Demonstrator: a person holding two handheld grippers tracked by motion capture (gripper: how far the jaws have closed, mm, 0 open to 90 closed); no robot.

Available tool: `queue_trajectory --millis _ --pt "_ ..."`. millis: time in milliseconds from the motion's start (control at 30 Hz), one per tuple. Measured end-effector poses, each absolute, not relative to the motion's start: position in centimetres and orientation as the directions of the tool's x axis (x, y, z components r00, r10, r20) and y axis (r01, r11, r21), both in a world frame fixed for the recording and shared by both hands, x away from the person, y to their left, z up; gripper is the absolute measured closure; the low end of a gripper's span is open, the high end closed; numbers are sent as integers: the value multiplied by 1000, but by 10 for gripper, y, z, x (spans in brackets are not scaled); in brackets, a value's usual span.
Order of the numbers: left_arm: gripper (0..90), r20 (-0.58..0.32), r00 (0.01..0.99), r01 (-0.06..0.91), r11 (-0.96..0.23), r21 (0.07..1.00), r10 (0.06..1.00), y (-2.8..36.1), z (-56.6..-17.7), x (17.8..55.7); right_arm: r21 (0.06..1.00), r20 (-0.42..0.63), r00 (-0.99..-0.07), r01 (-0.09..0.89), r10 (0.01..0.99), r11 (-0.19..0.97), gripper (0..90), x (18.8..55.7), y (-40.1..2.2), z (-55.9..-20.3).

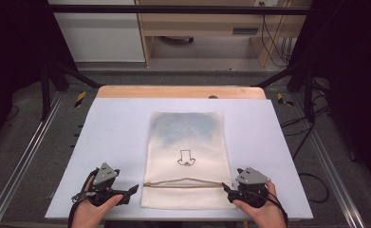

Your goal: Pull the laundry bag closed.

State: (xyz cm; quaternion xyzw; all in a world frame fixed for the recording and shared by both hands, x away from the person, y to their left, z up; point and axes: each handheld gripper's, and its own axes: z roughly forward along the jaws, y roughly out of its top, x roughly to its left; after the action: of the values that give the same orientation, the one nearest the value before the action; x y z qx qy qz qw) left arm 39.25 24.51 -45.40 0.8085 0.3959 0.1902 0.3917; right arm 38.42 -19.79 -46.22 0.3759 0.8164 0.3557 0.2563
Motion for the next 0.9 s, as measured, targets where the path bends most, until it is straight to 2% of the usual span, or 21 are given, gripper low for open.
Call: queue_trajectory --millis 200,333,400,533,567,900 --pt "97 1 616 490 -385 782 788 253 -451 385 770 -161 -620 407 768 491 291 381 -186 -453" --pt "97 6 605 496 -383 779 796 264 -451 381 761 -188 -679 356 710 543 380 379 -165 -439" --pt "98 -4 601 503 -375 779 799 269 -452 380 748 -212 -715 320 666 582 453 379 -147 -430" --pt "98 15 606 499 -395 771 795 275 -454 373 730 -213 -758 295 616 616 510 382 -126 -424" --pt "99 19 603 498 -394 773 798 276 -454 372 713 -219 -789 272 574 646 541 387 -109 -420" --pt "112 42 599 498 -413 763 800 275 -454 374 634 -246 -866 195 435 748 668 400 -55 -410"
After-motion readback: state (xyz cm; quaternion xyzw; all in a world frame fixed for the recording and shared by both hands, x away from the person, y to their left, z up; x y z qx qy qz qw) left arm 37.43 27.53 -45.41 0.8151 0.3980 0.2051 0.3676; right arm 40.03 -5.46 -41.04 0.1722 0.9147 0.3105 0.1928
